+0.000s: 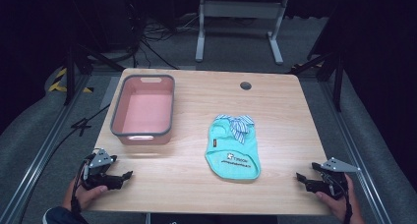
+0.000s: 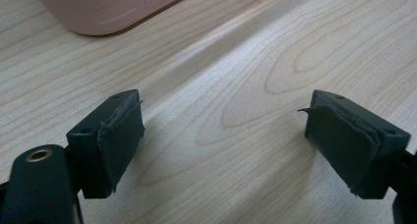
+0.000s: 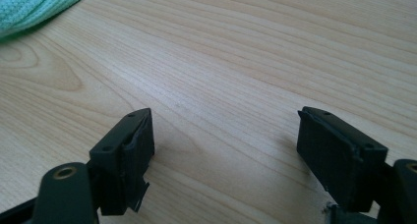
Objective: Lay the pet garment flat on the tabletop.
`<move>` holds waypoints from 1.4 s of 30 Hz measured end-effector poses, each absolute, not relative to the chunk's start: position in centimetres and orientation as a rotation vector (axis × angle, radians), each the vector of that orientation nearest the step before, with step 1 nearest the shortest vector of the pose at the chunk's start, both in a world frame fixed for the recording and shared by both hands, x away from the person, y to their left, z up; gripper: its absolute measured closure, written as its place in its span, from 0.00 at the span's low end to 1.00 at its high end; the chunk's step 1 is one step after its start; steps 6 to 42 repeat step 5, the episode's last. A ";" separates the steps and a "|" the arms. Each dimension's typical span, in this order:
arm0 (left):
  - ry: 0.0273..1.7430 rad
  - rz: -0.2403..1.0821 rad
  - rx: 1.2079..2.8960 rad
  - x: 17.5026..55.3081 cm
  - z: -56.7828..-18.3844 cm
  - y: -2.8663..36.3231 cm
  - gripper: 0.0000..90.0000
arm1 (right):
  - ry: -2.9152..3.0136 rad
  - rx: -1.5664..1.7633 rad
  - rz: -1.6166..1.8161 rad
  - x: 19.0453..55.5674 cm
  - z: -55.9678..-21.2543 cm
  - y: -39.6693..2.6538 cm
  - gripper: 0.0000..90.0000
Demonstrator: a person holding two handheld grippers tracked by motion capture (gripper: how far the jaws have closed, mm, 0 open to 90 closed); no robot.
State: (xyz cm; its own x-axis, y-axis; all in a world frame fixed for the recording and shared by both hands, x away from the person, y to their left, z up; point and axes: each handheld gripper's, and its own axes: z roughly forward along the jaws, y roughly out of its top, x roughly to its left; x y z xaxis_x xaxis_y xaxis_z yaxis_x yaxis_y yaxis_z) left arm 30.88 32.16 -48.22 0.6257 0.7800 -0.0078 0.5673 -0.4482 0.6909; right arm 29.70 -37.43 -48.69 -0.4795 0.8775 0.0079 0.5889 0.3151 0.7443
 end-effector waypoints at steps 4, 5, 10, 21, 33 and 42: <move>1.050 0.411 2.180 30.9 -48.2 32.2 0.16 | 2.188 1.302 0.984 29.7 -48.7 -37.4 0.25; 1.050 0.411 2.180 30.9 -48.2 32.2 0.16 | 2.188 1.302 0.984 29.7 -48.7 -37.4 0.25; 1.050 0.411 2.180 30.9 -48.2 32.2 0.16 | 2.188 1.302 0.984 29.7 -48.7 -37.4 0.25; 1.050 0.411 2.180 30.9 -48.2 32.2 0.16 | 2.188 1.302 0.984 29.7 -48.7 -37.4 0.25; 1.050 0.411 2.180 30.9 -48.2 32.2 0.16 | 2.188 1.302 0.984 29.7 -48.7 -37.4 0.25; 1.050 0.411 2.180 30.9 -48.2 32.2 0.16 | 2.188 1.302 0.984 29.7 -48.7 -37.4 0.25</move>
